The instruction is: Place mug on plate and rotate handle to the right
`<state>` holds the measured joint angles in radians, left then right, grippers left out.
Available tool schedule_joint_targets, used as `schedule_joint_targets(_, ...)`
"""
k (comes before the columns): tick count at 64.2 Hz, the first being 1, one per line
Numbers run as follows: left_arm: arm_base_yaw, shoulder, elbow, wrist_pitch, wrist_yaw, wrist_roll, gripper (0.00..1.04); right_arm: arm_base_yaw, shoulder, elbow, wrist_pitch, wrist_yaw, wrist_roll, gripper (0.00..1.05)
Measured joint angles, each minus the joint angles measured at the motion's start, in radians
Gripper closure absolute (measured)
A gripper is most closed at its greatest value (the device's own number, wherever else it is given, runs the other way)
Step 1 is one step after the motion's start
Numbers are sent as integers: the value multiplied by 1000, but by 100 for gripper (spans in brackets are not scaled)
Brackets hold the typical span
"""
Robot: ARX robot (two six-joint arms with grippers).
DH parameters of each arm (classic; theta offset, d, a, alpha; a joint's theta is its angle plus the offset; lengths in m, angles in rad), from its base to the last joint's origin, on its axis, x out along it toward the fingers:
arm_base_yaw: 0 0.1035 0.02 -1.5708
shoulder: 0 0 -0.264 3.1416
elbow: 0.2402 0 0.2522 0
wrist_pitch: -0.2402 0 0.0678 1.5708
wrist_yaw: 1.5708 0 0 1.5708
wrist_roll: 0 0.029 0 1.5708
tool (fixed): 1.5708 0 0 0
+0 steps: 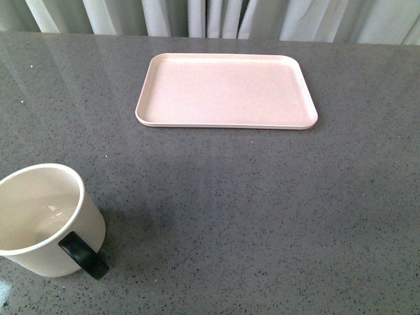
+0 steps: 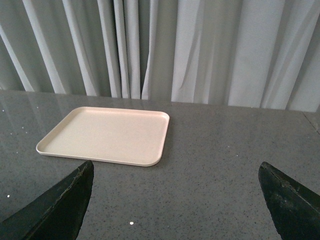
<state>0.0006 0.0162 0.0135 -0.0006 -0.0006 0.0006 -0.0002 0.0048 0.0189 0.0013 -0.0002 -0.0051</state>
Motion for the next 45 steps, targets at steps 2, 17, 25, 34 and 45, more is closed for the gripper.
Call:
schedule_joint_targets(2,0,0,0,0,0,0,9,0,0,0,0,0,0,9)
schedule_joint_targets(17,0,0,0,0,0,0,9,0,0,0,0,0,0,9)
schedule_joint_targets(25,0,0,0,0,0,0,9,0,0,0,0,0,0,9)
schedule_joint_targets(34,0,0,0,0,0,0,9,0,0,0,0,0,0,9)
schedule_joint_targets(45,0,0,0,0,0,0,9,0,0,0,0,0,0,9)
